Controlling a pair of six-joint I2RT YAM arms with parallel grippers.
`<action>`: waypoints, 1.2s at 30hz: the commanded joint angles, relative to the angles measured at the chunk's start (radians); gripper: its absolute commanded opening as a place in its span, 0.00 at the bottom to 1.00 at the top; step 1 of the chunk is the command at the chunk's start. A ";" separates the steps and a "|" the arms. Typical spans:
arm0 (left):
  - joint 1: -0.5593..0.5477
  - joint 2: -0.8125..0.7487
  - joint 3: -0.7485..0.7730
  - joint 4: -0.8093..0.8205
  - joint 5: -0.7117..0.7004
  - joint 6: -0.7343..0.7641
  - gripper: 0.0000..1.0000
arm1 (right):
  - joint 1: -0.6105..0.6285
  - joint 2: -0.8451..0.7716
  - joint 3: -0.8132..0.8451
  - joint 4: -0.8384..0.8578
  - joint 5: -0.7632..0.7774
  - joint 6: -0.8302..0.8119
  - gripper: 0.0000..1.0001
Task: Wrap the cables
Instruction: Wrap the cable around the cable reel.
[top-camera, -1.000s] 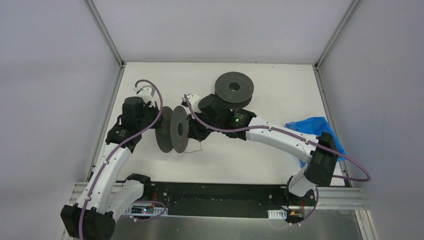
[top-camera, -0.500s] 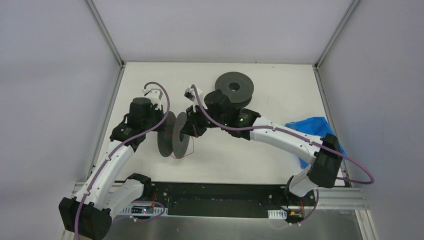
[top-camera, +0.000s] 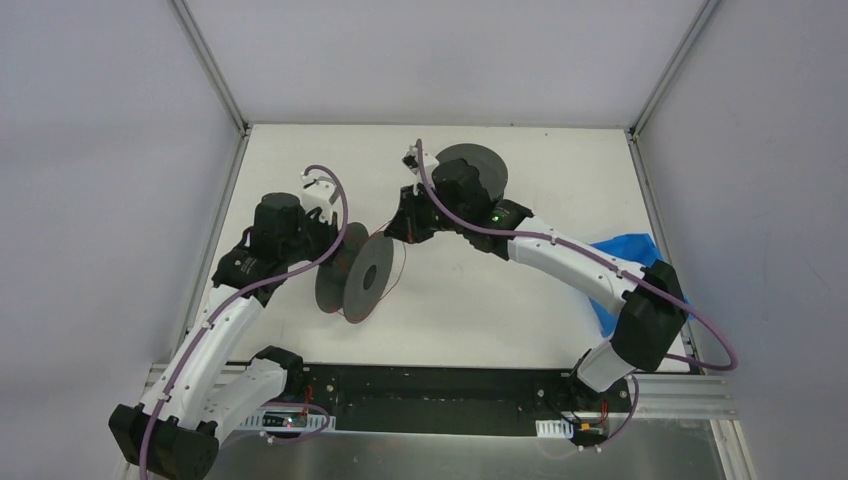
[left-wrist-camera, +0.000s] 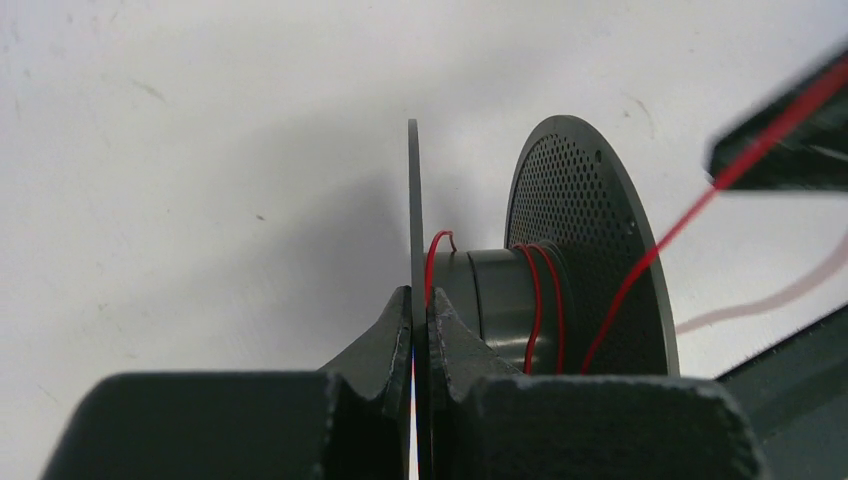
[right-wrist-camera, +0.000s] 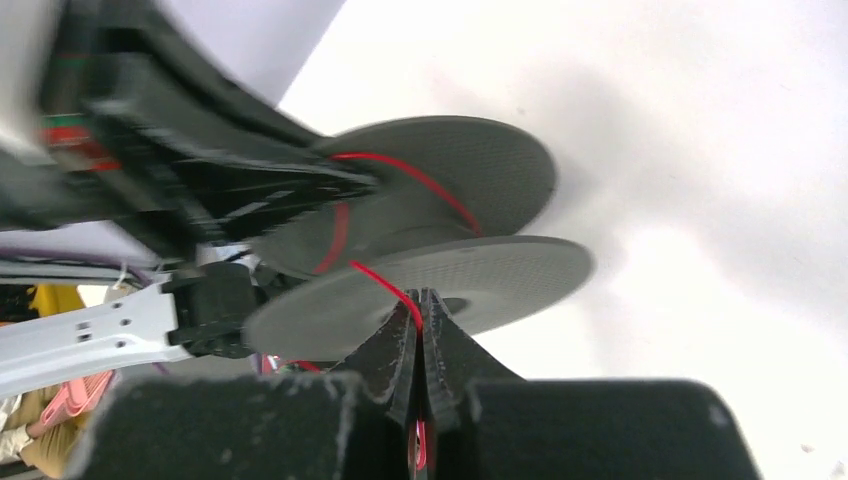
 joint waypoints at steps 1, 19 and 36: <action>-0.004 -0.012 0.096 -0.088 0.134 0.108 0.00 | -0.087 -0.026 -0.036 -0.039 -0.012 -0.046 0.00; 0.008 -0.021 0.262 -0.162 0.234 -0.085 0.00 | -0.216 -0.167 -0.367 0.035 -0.140 -0.133 0.04; 0.094 -0.084 0.172 0.068 0.162 -0.527 0.00 | -0.209 -0.209 -0.666 0.419 -0.098 0.071 0.04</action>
